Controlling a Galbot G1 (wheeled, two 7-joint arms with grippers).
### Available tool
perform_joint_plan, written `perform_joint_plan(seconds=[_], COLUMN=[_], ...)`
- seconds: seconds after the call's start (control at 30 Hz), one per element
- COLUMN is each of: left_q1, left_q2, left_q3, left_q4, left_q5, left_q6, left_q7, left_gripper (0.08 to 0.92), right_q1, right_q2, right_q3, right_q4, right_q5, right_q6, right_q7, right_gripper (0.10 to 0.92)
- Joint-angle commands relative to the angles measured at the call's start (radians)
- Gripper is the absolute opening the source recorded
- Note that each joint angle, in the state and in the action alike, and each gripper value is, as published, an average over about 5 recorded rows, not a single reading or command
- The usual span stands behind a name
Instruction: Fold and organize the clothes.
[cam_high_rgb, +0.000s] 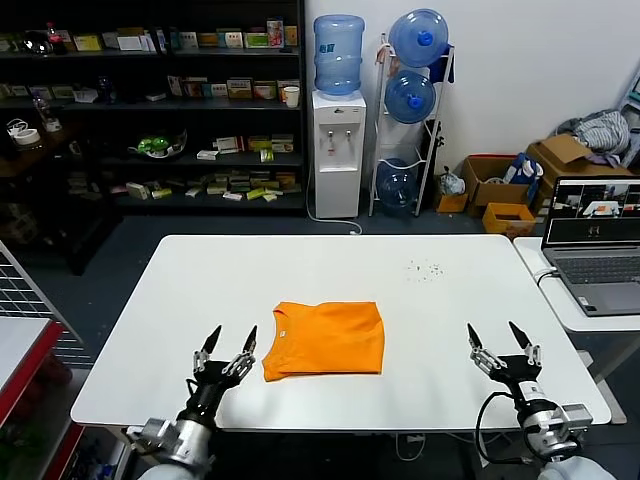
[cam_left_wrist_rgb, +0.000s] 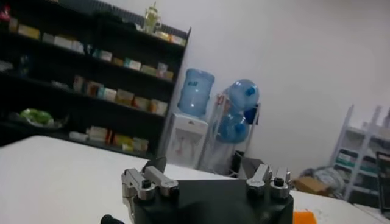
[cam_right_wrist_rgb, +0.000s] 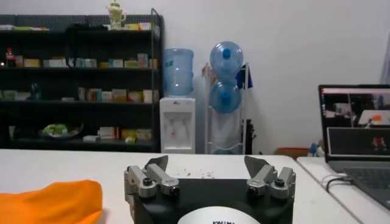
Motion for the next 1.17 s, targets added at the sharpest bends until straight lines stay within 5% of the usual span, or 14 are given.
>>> perform_joint_plan(seconds=[0.03, 1.17], left_q1=[0.214, 0.161], left_q2=[-0.057, -0.104], left_q3=[-0.213, -0.246], left_q4=[-0.049, -0.032], left_q5=[0.128, 0.133], left_q6=[-0.191, -0.176], left_q7=[0.131, 0.149], left_gripper=[0.823, 0.823], right_q1=[-0.050, -0.030], right_q2=[0.102, 0.215], right_q3=[0.086, 0.076], right_q4=[-0.017, -0.040], right_q5=[-0.105, -0.227], right_q6=[0.144, 0.223], right_q7=[-0.066, -0.080], right_gripper=[0.823, 0.823])
